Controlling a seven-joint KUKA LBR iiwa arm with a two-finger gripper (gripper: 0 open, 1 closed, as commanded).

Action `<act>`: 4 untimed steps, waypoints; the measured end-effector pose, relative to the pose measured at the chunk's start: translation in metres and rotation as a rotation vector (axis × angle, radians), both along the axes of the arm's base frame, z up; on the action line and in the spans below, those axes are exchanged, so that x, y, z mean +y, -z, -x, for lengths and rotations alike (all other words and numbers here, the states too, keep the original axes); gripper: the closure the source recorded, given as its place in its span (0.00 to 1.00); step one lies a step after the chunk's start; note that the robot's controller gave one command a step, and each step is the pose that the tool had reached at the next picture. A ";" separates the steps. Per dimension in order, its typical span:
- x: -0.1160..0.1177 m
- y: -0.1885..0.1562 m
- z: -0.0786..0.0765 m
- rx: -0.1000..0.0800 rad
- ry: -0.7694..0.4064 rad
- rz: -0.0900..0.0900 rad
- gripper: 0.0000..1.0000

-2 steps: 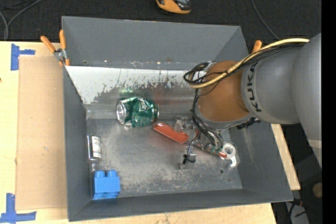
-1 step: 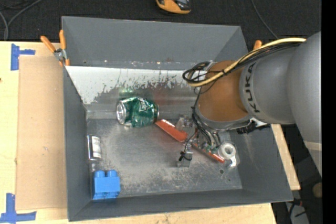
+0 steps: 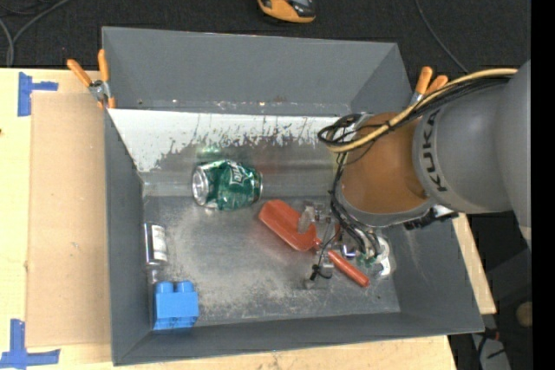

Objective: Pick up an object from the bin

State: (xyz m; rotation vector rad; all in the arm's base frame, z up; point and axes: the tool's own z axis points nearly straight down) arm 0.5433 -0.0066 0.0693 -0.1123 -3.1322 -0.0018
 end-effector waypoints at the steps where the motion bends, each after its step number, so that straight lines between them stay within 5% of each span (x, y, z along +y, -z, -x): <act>1: 0.010 0.000 0.020 -0.009 0.328 -0.001 0.00; 2: 0.001 0.000 0.001 -0.003 0.034 -0.001 1.00; 4: 0.001 -0.003 0.001 -0.004 0.035 -0.001 1.00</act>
Offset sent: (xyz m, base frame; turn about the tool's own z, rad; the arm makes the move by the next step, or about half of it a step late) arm -0.0015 0.0007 -0.0001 0.0340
